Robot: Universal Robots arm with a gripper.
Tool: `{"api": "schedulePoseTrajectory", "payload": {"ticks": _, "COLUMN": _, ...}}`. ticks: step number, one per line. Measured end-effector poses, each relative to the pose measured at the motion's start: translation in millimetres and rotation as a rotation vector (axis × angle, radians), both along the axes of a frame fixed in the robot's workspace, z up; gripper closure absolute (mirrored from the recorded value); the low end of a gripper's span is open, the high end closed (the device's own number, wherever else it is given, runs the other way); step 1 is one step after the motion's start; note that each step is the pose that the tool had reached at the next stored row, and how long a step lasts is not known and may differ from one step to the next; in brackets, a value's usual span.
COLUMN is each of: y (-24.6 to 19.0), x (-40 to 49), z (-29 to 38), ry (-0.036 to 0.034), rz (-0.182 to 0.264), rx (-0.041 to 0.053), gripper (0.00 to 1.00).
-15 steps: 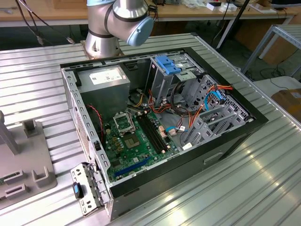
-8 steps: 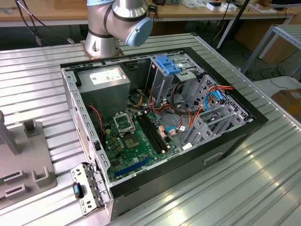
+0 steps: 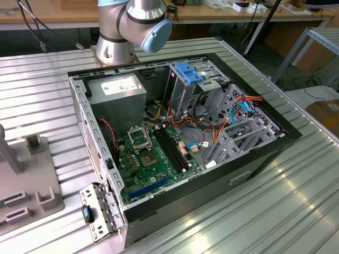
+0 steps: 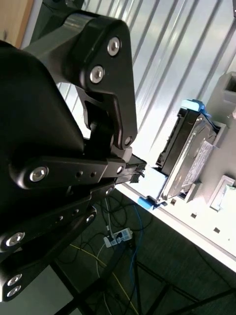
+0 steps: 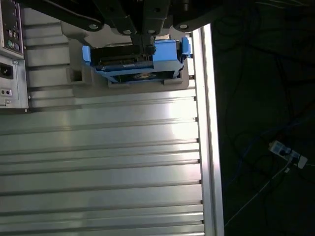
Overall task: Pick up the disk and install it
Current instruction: 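Reach for the disk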
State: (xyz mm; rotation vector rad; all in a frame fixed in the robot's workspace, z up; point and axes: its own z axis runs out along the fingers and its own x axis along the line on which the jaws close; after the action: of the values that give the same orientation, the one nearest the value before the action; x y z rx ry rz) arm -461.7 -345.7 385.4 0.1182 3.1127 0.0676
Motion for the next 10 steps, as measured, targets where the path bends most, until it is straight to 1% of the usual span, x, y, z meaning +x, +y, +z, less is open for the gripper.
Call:
{"api": "schedulePoseTrajectory", "payload": {"ticks": 1, "y": 2.7, "x": 0.0, "z": -1.5, "ry": 0.0008, "rz": 0.000, "rx": -0.0002, "gripper": 0.89}}
{"api": "schedulePoseTrajectory", "payload": {"ticks": 2, "y": 3.8, "x": -1.1, "z": -3.1, "ry": 0.0021, "rz": 0.000, "rx": -0.0009, "gripper": 0.89}}
{"api": "schedulePoseTrajectory", "payload": {"ticks": 6, "y": 3.9, "x": -6.5, "z": -4.5, "ry": 0.0045, "rz": 0.000, "rx": -0.0035, "gripper": 0.89}}
{"api": "schedulePoseTrajectory", "payload": {"ticks": 7, "y": 3.9, "x": -12.9, "z": -5.7, "ry": 0.0071, "rz": 0.000, "rx": -0.0063, "gripper": 0.89}}
{"api": "schedulePoseTrajectory", "payload": {"ticks": 10, "y": 2.2, "x": -18.5, "z": -8.8, "ry": 0.0204, "rz": 0.000, "rx": -0.0128, "gripper": 0.89}}
